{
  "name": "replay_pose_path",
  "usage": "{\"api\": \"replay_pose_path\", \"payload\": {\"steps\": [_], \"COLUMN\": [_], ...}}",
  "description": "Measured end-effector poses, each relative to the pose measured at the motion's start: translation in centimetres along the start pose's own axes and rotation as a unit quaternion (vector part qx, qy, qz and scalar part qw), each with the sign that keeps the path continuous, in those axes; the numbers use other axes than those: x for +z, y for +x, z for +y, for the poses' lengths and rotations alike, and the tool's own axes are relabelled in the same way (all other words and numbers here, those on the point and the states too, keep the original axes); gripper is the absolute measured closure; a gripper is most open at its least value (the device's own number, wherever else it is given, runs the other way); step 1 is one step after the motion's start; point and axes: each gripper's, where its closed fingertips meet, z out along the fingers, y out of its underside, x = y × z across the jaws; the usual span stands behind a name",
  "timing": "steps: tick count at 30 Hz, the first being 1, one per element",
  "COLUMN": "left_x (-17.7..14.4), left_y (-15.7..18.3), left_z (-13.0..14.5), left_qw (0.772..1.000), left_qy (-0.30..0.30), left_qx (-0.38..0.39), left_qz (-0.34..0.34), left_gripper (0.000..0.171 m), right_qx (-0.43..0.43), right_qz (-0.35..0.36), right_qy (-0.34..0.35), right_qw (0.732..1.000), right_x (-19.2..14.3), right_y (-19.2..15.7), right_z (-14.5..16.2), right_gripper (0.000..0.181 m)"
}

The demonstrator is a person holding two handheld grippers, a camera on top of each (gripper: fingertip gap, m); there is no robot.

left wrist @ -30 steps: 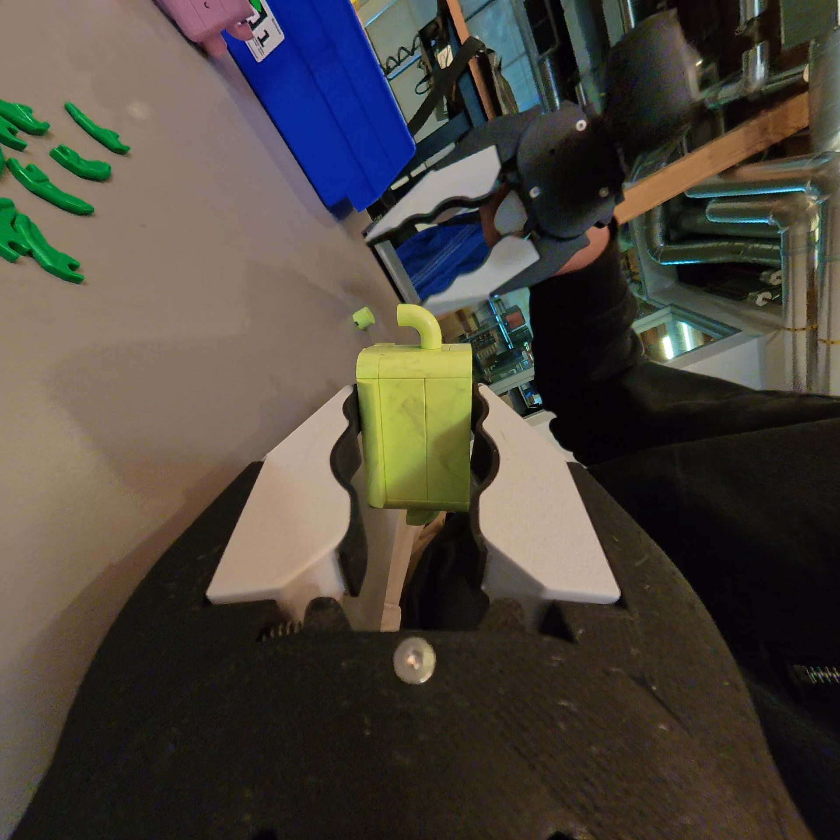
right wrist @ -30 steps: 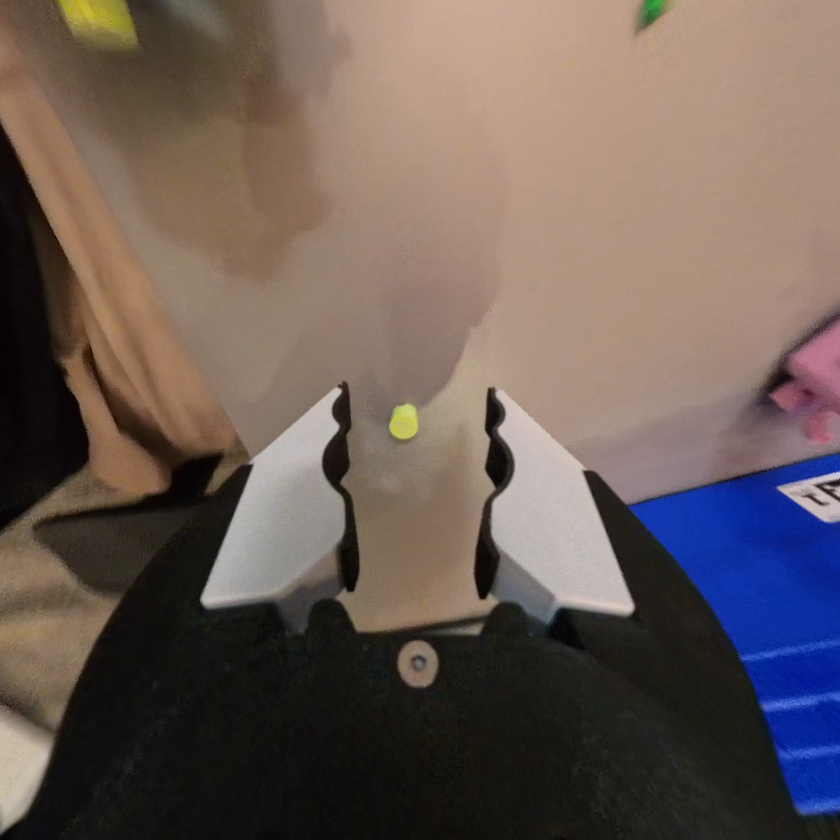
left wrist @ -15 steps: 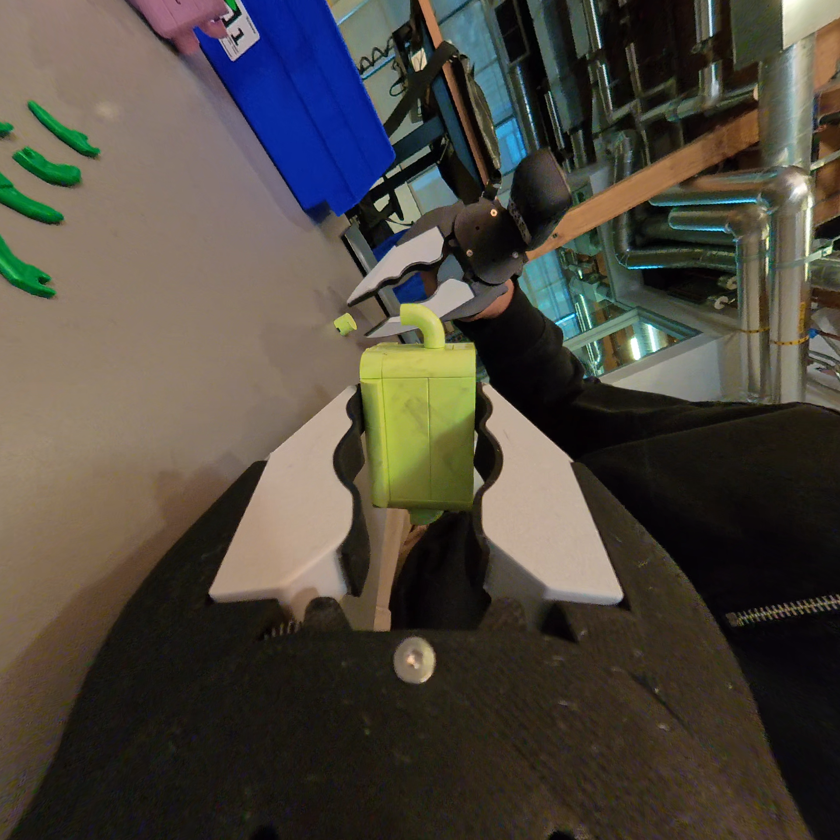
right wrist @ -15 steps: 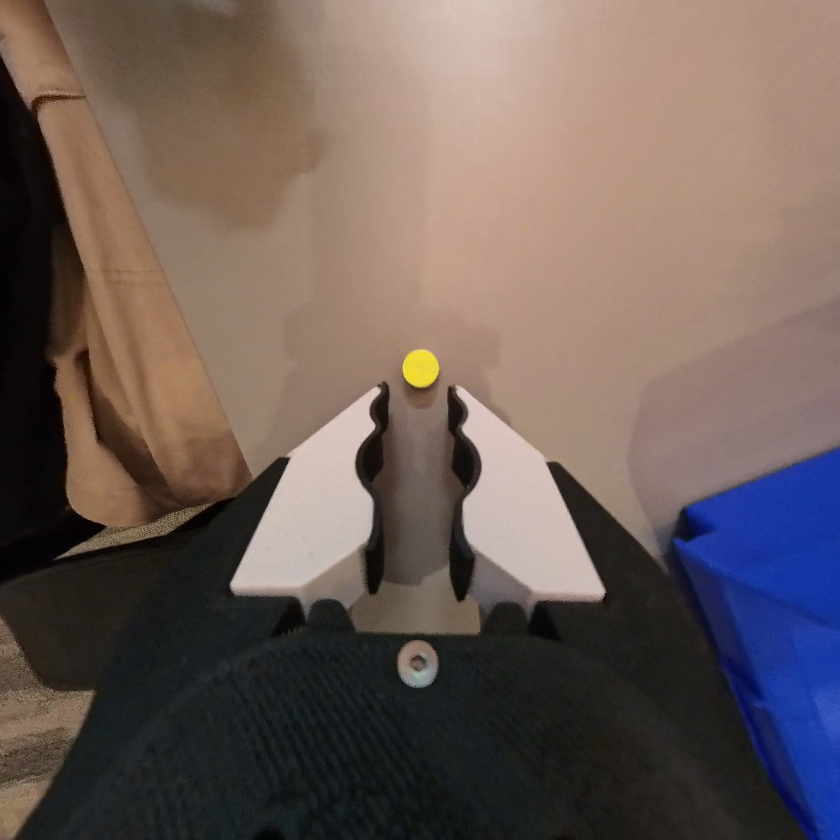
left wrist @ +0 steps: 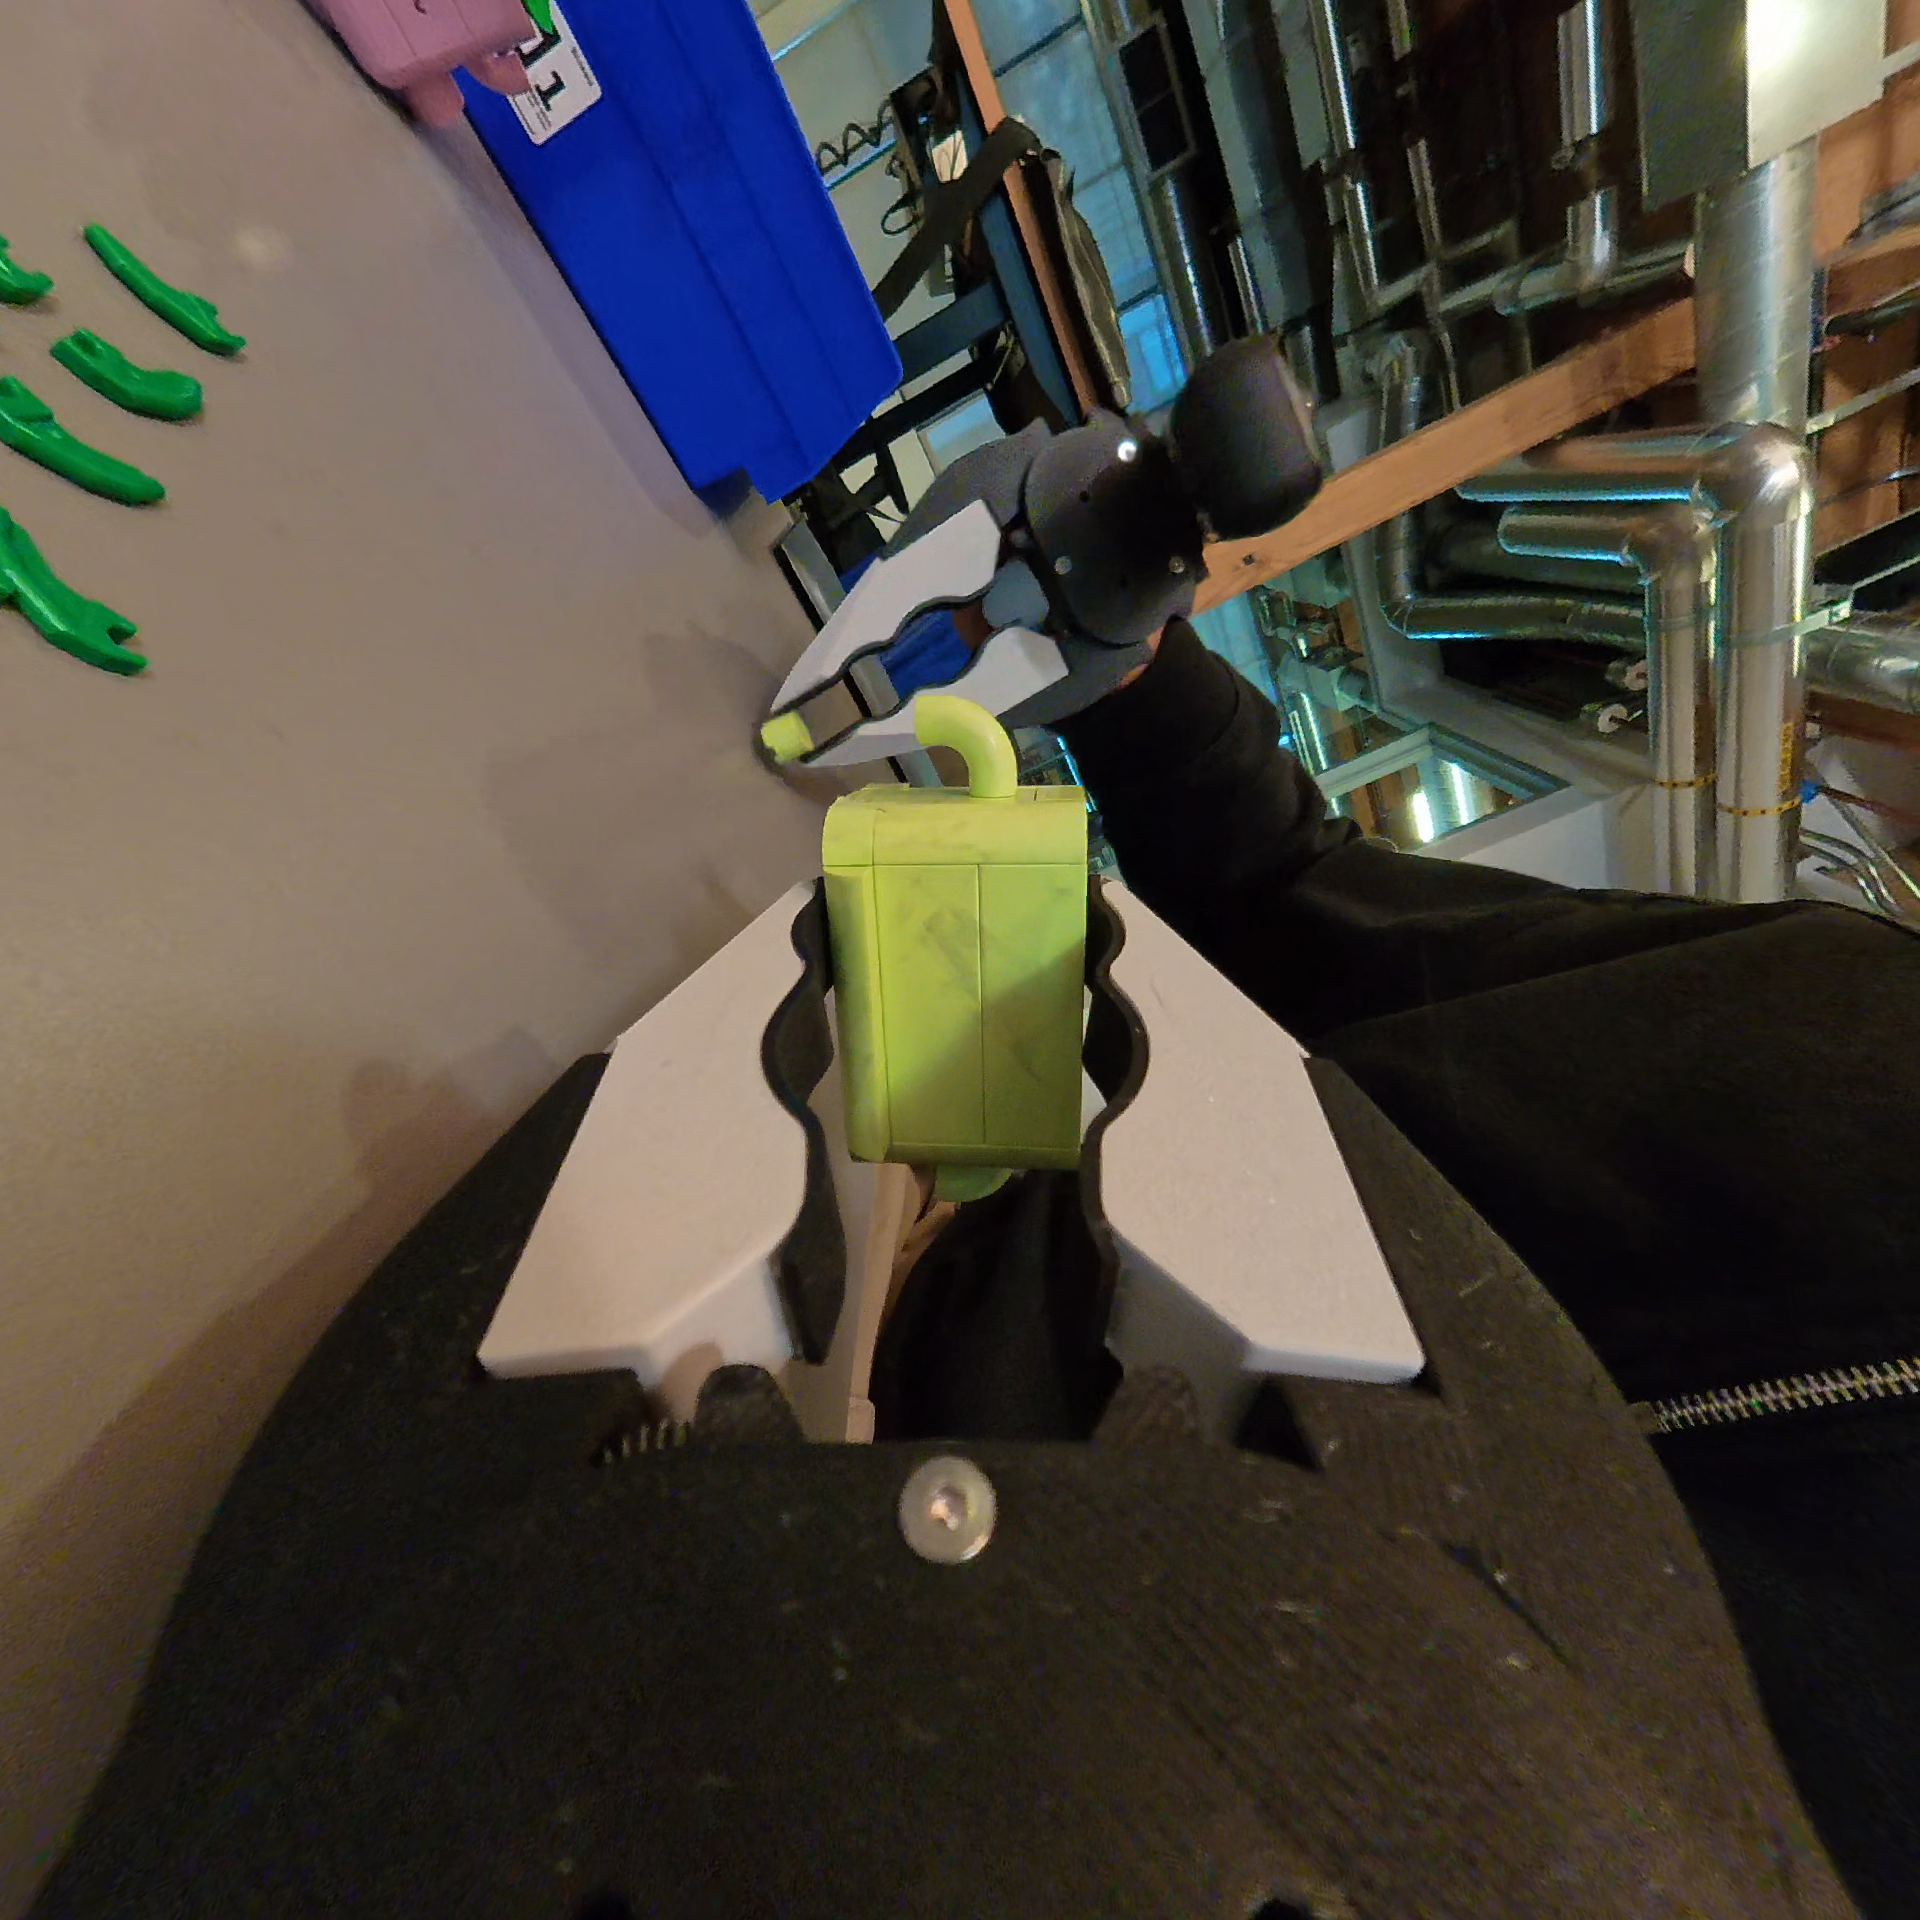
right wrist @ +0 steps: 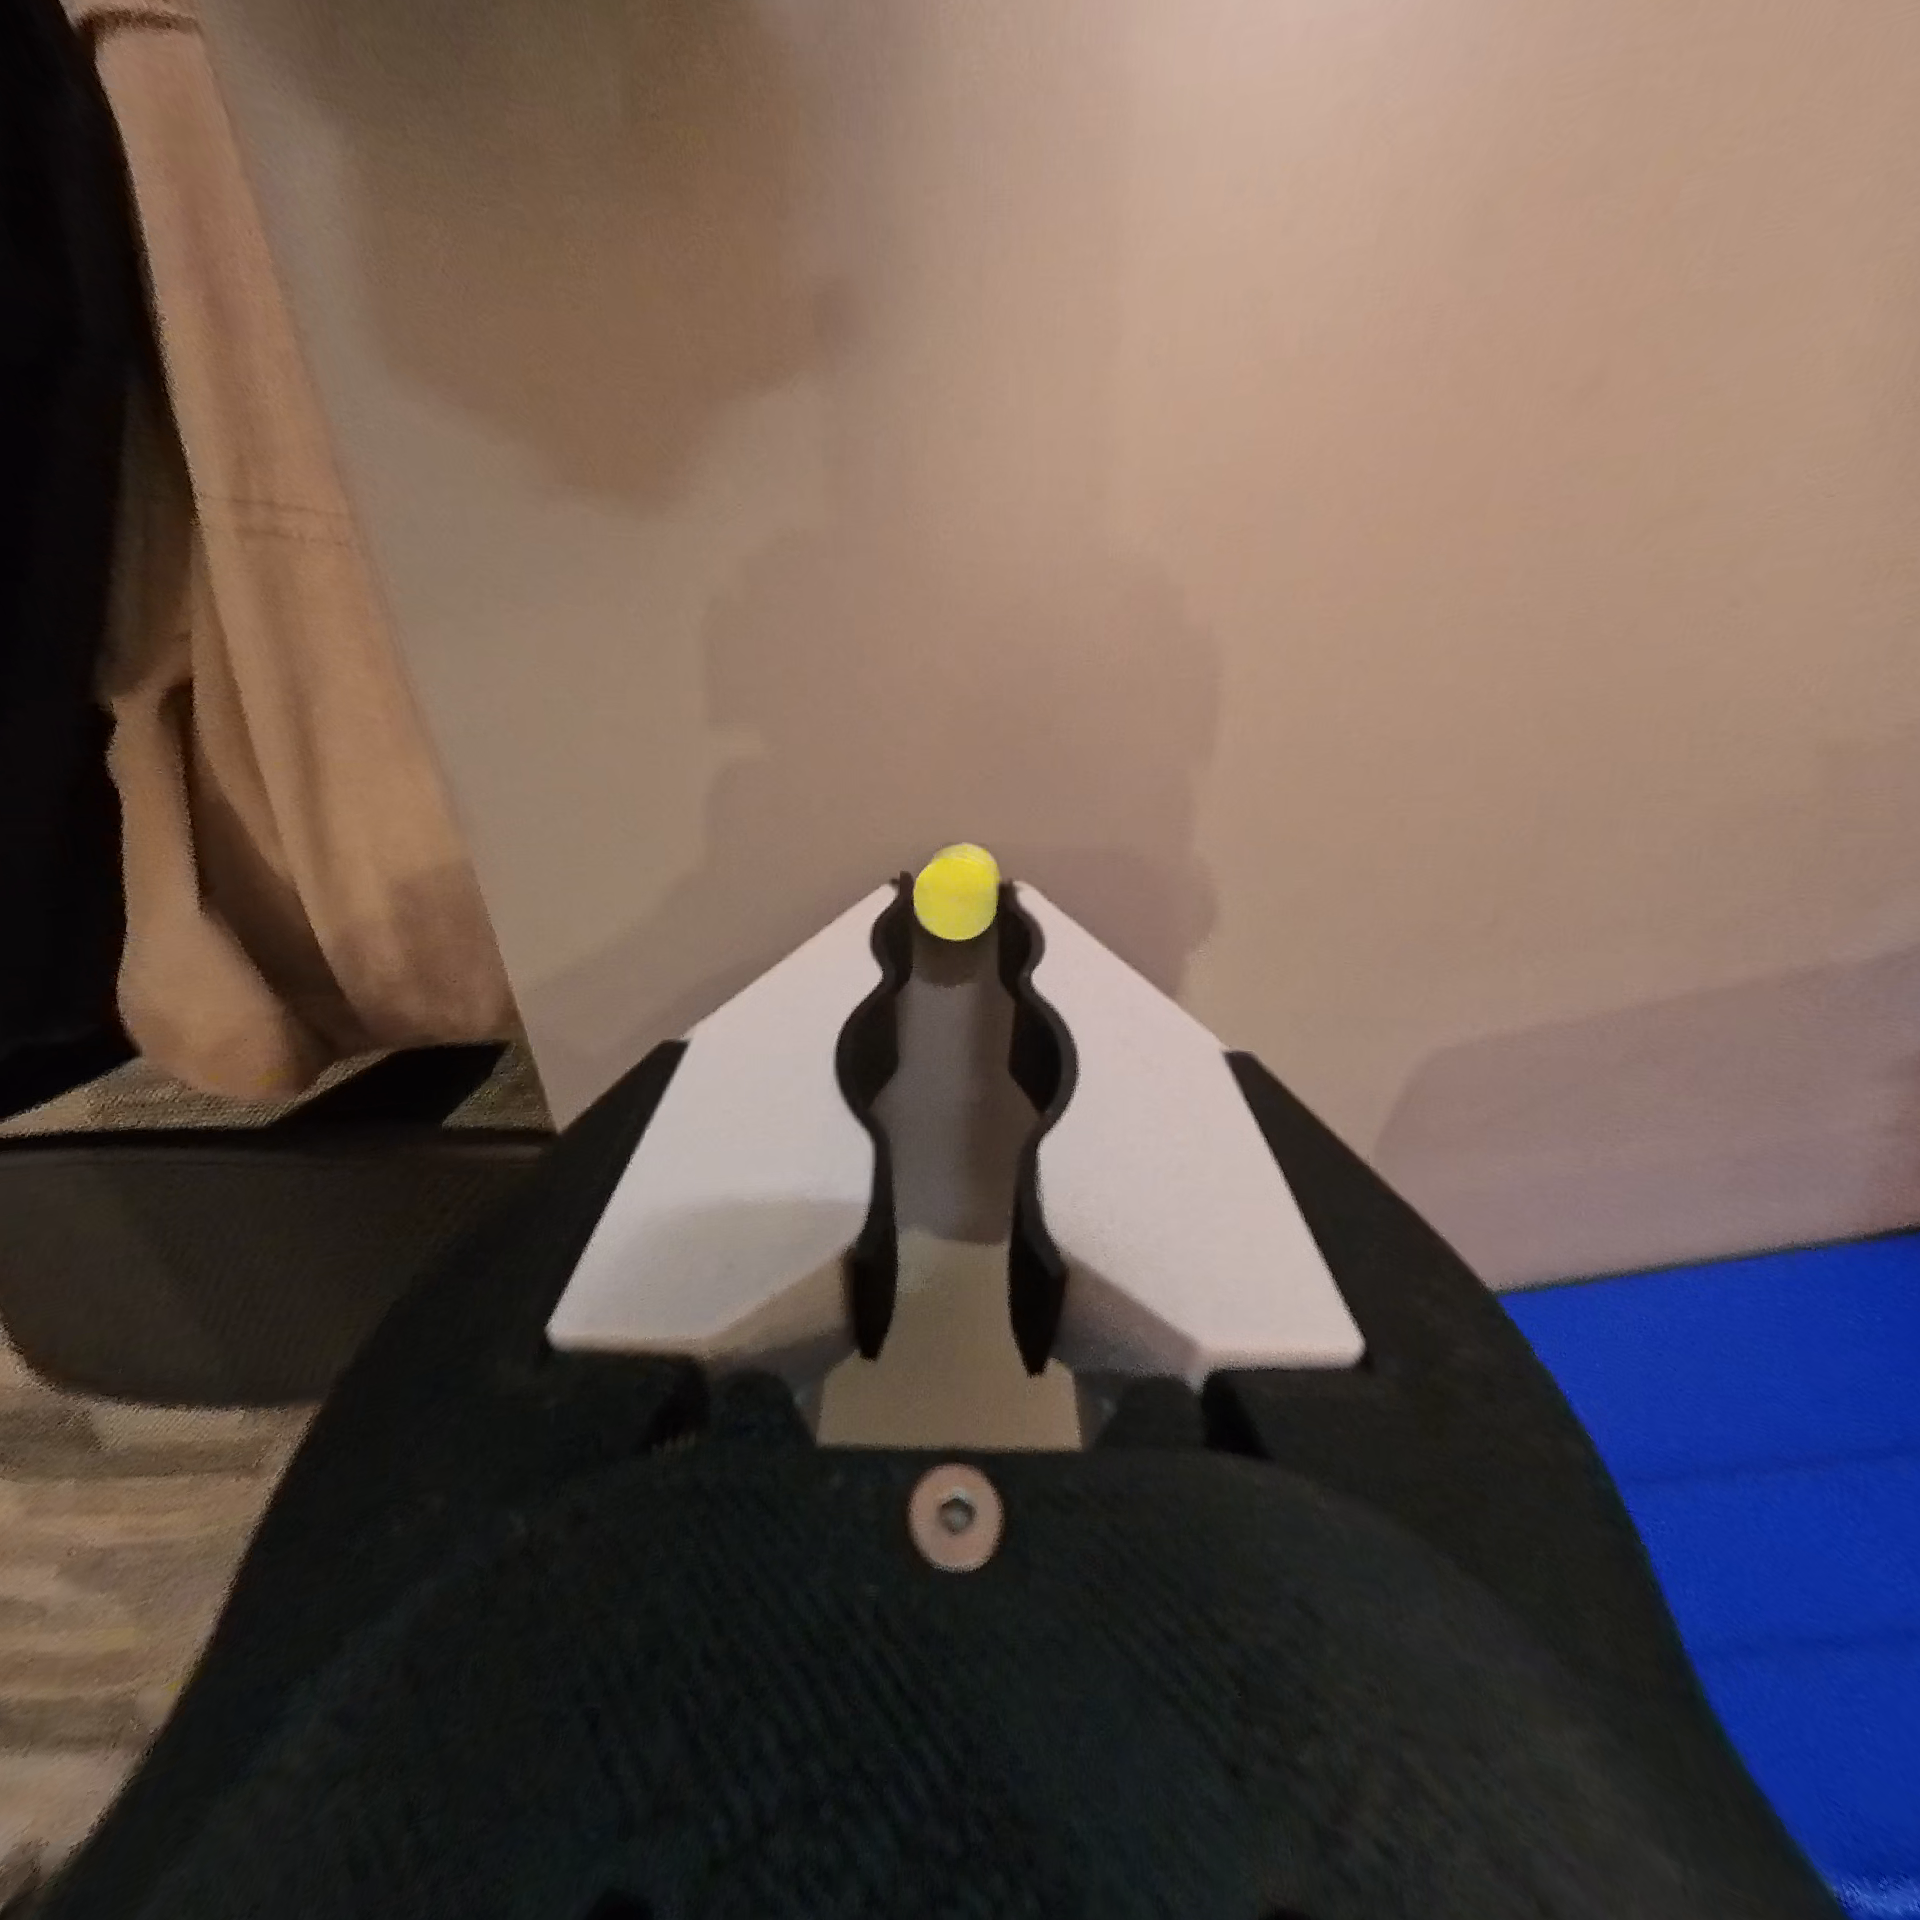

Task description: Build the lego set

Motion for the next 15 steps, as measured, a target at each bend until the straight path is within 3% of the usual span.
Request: {"api": "replay_pose_path", "payload": {"steps": [3,5,10,15], "left_x": [-0.2,-0.6,-2.4,-2.8], "left_y": [0.1,0.4,2.2,3.9], "left_z": [-0.3,-0.9,-2.4,-2.6], "left_qw": [1.0,0.999,0.99,0.979], "left_qy": [0.011,0.031,0.078,0.083], "left_qx": [0.003,-0.001,-0.038,-0.04], "left_qz": [0.002,0.015,0.108,0.18], "left_gripper": [0.128,0.128,0.128,0.127], "right_qx": [0.011,0.026,0.064,0.125], "right_qz": [0.028,0.03,0.049,0.023], "right_qy": [0.129,0.241,0.445,0.568], "right_qw": [0.991,0.97,0.892,0.813], "right_x": [-1.9,-4.0,-7.2,-7.0], "right_y": [-0.1,-1.2,-4.0,-3.4], "right_z": [-4.4,-8.2,-15.0,-17.2], "right_gripper": [0.167,0.168,0.168,0.168]}}
